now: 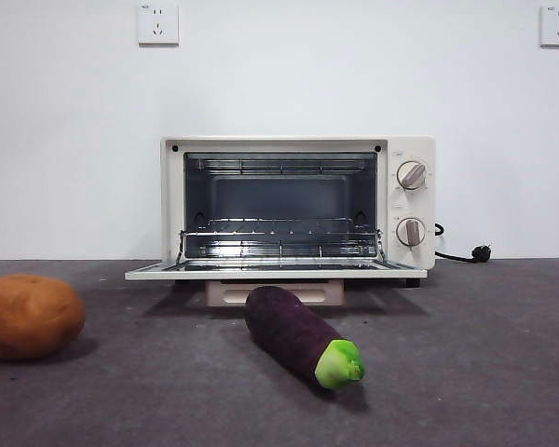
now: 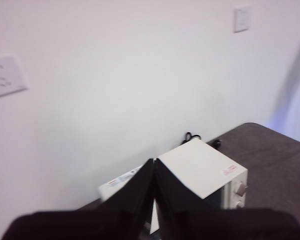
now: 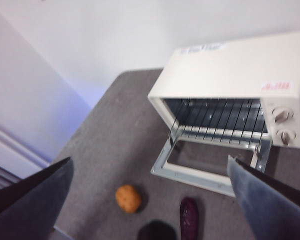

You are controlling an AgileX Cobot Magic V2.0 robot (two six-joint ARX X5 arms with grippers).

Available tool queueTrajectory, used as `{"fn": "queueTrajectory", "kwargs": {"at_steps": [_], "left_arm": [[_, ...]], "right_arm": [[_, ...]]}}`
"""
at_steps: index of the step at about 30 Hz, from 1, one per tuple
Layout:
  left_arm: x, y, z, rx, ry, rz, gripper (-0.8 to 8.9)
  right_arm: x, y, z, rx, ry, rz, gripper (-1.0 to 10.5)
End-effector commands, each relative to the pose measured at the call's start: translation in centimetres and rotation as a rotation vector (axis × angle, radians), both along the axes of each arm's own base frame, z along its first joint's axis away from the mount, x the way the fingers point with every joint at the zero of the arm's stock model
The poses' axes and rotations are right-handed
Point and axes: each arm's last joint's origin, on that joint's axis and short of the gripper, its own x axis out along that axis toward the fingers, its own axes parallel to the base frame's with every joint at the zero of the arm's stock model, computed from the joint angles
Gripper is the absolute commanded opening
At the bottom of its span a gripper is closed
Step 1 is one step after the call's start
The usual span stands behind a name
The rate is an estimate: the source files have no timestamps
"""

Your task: Take the eggplant from the table,put the eggplant in the oven

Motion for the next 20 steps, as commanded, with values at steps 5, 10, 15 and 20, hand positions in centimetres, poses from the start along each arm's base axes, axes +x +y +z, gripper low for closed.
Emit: {"fn": "queueTrajectory", "kwargs": {"at_steps": [5,10,15,20], "left_arm": [[-2.9,1.1,0.5,0.024,-0.046,0.059,-0.06],[-5.0,1.8,0.9,0.028,-0.082,0.099,-0.05],[-7.1,2.4,1.1,0.019,-0.111,0.103,-0.06],[-8.7,3.0,1.1,0.020,-0.134,0.149,-0.06]], "right_arm": [[1.8,1.7,-1.2,-0.103,0.079,0.051,5.9],[4.3,4.3,-3.5,-0.246,0.232,0.118,5.9],[7.3,8.4,-6.5,-0.390,0.346,0.197,5.9],[9.6,12.6,-11.5,-0.566,0.479,0.248,5.9]]}}
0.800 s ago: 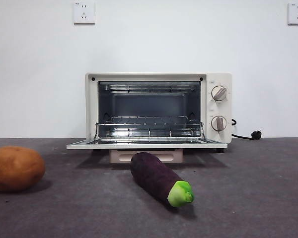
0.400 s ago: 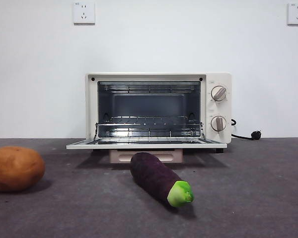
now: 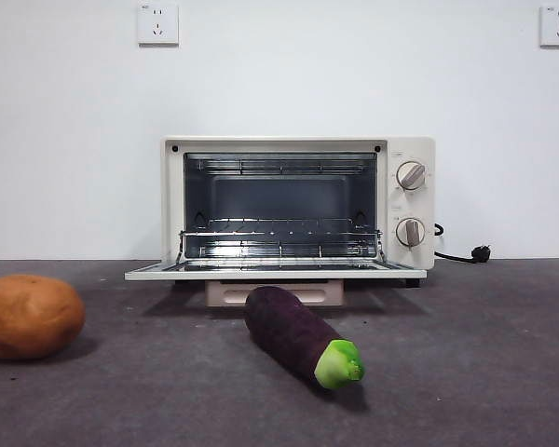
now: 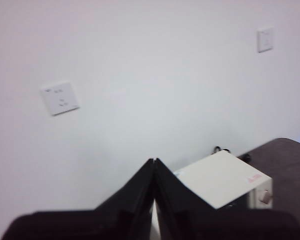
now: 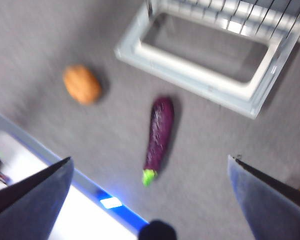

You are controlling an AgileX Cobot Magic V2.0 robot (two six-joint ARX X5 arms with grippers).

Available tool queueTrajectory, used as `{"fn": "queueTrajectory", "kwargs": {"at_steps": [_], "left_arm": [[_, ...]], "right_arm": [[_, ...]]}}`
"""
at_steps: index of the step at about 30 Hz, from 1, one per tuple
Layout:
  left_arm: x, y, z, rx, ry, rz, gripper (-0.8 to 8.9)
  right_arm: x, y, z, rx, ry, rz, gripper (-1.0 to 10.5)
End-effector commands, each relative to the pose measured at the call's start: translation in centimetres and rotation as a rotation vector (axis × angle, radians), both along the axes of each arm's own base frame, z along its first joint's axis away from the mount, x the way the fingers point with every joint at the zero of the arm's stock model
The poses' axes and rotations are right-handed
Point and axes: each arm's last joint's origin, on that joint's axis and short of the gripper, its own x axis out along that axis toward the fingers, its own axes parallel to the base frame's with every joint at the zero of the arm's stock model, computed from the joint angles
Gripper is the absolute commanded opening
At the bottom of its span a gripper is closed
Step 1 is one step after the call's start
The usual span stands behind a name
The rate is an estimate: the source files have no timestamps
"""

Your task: Take the eggplant from the table,put the eggplant in the oven

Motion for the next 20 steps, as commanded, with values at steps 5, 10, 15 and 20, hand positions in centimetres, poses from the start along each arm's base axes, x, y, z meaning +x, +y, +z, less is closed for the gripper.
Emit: {"fn": "queueTrajectory", "kwargs": {"at_steps": [5,10,15,20], "left_arm": [[-1.3,0.4,0.0,0.012,-0.021,0.025,-0.05],[-1.5,0.3,-0.2,0.018,-0.004,-0.005,-0.06],[-1.2,0.1,-0.4,0.025,0.009,-0.023,-0.06],[-1.1,0.1,-0.5,0.036,0.018,-0.024,-0.05]], "right_arm": [[1.7,4.5,-7.8,-0.169,0.144,0.047,5.9],[1.6,7.2,-13.2,-0.187,0.195,0.063,5.9],[0.9,9.3,-17.6,-0.205,0.238,0.072,5.9],[0.2,11.0,-21.1,-0.228,0.276,0.078,5.9]]}}
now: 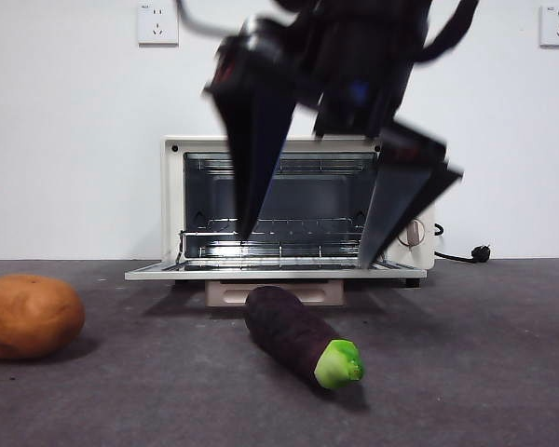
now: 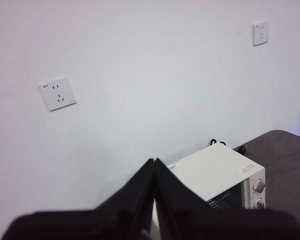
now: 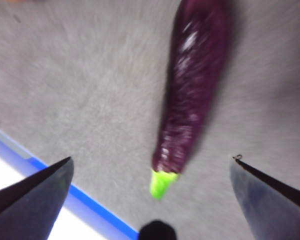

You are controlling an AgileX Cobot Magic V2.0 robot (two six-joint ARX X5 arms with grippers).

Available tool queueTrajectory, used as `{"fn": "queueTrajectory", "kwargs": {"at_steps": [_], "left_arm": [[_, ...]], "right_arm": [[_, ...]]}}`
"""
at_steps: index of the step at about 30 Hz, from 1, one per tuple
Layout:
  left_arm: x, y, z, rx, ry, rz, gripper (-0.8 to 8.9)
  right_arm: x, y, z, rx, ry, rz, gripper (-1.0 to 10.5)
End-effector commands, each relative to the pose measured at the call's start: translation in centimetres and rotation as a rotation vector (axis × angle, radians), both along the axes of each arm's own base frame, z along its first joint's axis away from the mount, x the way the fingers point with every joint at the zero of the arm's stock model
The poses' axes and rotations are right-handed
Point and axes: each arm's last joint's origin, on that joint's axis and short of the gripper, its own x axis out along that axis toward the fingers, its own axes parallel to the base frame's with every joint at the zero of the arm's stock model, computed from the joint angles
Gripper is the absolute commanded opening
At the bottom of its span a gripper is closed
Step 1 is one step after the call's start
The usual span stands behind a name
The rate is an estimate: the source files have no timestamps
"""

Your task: Take the eggplant from the table,put the eggplant in the oven

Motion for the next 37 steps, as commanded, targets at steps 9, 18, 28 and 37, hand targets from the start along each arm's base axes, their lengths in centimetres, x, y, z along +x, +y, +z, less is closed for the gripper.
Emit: {"fn": "queueTrajectory", "kwargs": {"at_steps": [9,18,28,37], "left_arm": [[-0.1,0.0,-0.1,0.017,0.003,-0.001,-0.06],[-0.1,0.0,-0.1,0.022,0.002,-0.001,-0.06],[-0.3,0.1,-0.1,0.023,-0.002,-0.001,-0.05],[-0.4,0.1,-0.1,0.022,-0.004,-0.002,-0.06]], "right_arm": [[-0.4,1.1,-4.8,-0.115,0.051,-0.044,5.9],[-0.1,1.3,-5.4,-0.135,0.010,-0.080,2.6],[-0.7,0.5,-7.4,-0.165,0.017,-0.115,1.7],[-1.0,0.6,-7.3,-0.150,0.001,-0.099,-0.1]]}}
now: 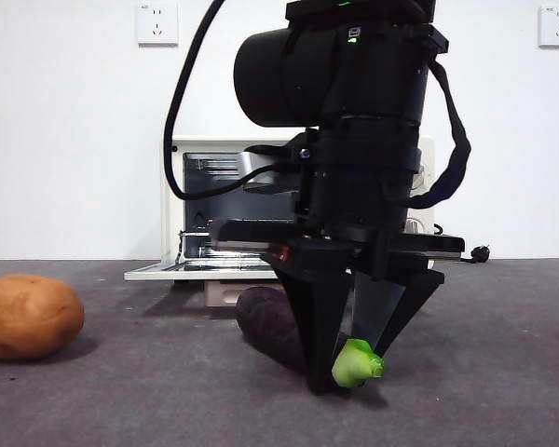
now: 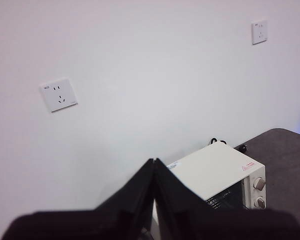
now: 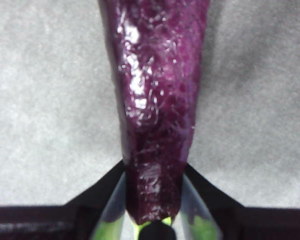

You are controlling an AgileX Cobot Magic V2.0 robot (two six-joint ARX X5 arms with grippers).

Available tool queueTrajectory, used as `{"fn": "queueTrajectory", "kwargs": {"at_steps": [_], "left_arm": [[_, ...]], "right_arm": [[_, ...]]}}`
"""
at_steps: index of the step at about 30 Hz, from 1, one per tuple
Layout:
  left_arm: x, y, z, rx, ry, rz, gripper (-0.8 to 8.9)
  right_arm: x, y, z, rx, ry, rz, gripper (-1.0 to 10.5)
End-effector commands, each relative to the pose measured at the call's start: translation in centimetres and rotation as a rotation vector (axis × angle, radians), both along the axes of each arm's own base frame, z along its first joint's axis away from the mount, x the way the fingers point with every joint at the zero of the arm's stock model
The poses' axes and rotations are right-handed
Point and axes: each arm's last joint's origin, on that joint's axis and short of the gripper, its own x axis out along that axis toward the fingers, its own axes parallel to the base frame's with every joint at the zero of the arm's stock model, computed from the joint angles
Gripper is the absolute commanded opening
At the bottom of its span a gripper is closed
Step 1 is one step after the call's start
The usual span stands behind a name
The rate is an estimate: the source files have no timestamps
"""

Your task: Take the eggplant from the table,put the eggplant in the oven

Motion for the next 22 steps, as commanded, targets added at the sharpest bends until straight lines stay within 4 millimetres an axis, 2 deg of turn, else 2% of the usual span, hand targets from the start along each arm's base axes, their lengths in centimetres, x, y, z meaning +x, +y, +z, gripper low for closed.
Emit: {"fn": "queueTrajectory", "kwargs": {"at_steps": [1,6,14,17,22], "left_arm": [[0.0,0.0,0.0,0.011,-0.004,-0.001,-0.06],[0.2,-0.1,-0.1,0.013,0.002,-0.001,-0.06],[1.3,-0.5,-0.2,0.020,0.023,-0.002,-0.05],[1.4,-0.5,-0.2,0.021,0.025,-0.003,-0.06],[1.2,-0.5,-0.2,0.020,0.024,-0.009,-0.05]], "right_arm": [[-0.6,0.2,-0.2,-0.005,0.012,0.017,-0.1],[-1.8,0.5,2.6,0.072,-0.027,0.058,-0.1],[-3.3,-0.3,8.0,0.216,-0.093,0.101,-0.1],[-2.3,-0.6,9.2,0.248,-0.114,0.091,-0.1],[1.2,-1.8,9.5,0.352,-0.081,0.032,-0.1]]}}
